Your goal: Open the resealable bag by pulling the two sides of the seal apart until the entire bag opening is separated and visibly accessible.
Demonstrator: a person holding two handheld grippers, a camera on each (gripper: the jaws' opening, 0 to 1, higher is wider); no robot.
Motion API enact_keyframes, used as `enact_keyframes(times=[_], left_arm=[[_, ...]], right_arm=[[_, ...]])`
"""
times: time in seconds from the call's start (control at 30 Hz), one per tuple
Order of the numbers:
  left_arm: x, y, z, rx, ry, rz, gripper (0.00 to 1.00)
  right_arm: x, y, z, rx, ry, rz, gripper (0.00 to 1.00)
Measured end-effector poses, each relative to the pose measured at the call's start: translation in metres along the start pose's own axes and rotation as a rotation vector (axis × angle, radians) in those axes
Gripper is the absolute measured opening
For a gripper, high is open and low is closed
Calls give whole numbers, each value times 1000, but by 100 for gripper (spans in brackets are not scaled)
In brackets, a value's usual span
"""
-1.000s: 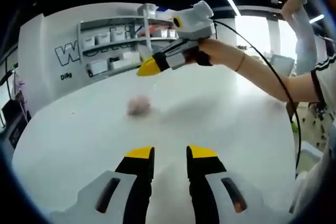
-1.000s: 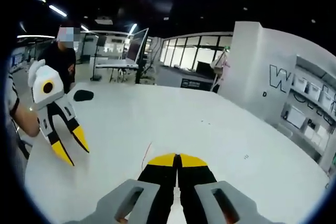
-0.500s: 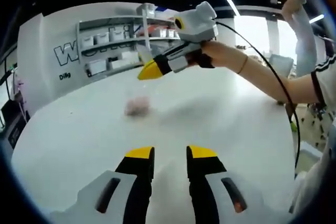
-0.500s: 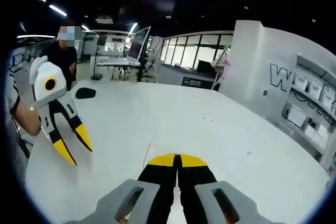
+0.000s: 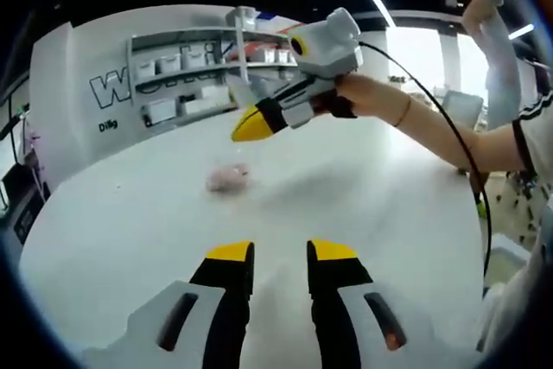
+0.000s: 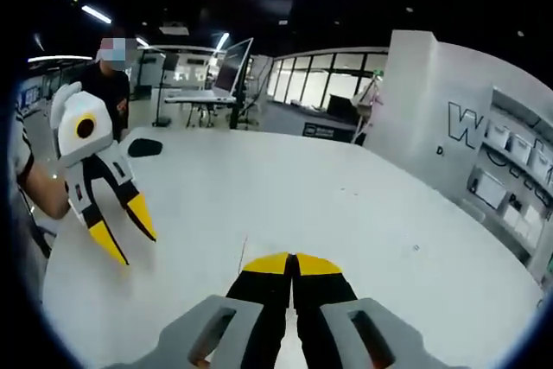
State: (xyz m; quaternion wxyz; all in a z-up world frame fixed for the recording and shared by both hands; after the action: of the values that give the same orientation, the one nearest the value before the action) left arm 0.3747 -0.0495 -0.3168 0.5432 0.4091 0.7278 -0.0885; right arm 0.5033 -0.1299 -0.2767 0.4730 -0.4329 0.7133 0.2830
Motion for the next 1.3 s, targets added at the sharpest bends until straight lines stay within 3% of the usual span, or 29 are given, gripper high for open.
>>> enact_keyframes(times=[1.3], left_arm=[[0, -5, -3, -6, -21, -15, 25]], right_arm=[[27, 13, 2, 12, 45, -17, 0]])
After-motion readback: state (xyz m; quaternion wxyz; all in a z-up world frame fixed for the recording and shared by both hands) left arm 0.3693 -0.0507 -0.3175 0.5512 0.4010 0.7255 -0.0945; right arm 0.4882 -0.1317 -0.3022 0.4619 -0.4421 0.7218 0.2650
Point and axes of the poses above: the point that each gripper's makers call its tool centre point, and the gripper's own axes: z roughly forward along the fingers, y roughly to its left, x roughly out of its underside, the point moved 3 cm from there along -z, roughly backward along the fingers, and after that the axes turned 14 degrees about z, right-handed, at the moved point
